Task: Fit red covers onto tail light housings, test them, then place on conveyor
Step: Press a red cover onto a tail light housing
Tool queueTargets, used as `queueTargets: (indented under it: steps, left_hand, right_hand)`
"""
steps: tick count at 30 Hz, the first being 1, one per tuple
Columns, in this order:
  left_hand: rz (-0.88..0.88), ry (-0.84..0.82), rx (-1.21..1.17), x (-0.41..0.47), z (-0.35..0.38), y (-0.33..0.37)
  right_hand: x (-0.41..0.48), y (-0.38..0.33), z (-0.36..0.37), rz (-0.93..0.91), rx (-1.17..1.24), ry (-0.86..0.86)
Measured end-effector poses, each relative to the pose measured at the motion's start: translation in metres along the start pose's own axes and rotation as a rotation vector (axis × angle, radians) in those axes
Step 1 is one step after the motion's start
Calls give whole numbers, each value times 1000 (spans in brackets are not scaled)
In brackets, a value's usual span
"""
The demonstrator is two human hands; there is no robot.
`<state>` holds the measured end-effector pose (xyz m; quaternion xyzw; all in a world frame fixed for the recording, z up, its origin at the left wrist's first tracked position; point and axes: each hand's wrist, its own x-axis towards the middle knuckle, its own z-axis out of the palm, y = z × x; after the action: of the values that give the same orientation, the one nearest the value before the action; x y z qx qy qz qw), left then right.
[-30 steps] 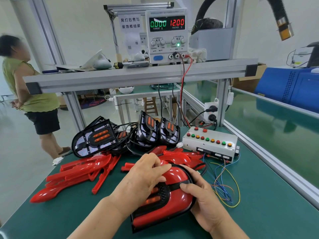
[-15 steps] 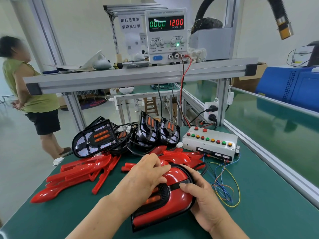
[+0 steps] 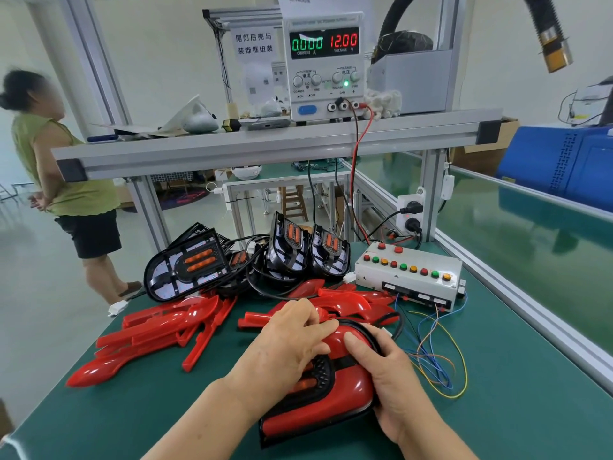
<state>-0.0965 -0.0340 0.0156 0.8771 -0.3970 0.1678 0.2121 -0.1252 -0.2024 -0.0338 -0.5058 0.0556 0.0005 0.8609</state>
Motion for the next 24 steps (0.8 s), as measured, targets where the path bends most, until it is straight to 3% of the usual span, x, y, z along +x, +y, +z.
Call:
queueTargets:
  steps: [5,7,10,12,14,16,18,24]
  left_hand:
    - [100,69,162,1,2,-1]
    - [40,159,113,-2,2,-5]
    - [-461,397,-228,-17,-10,-17]
    - [-767,460,-418,-33,-19,-26]
    - [-907,332,-690,-47,-21,-31]
    - [-904,121,-939,-53,-16,-26]
    - [-876,15,-1074,-52,-11,-20]
    - [-851,109,-1294,-45,-5,-17]
  right_hand:
    - [4,2,0,-9,-55,26]
    - [5,3,0,-25,-45,29]
    - [7,4,-5,-26,8,33]
    - [10,5,-10,-21,35,33]
    - [12,6,-12,-12,49,33]
    - [13,8,-11,-8,57,33]
    - [14,9,-11,-14,68,29]
    - [12,10,-12,-12,64,15]
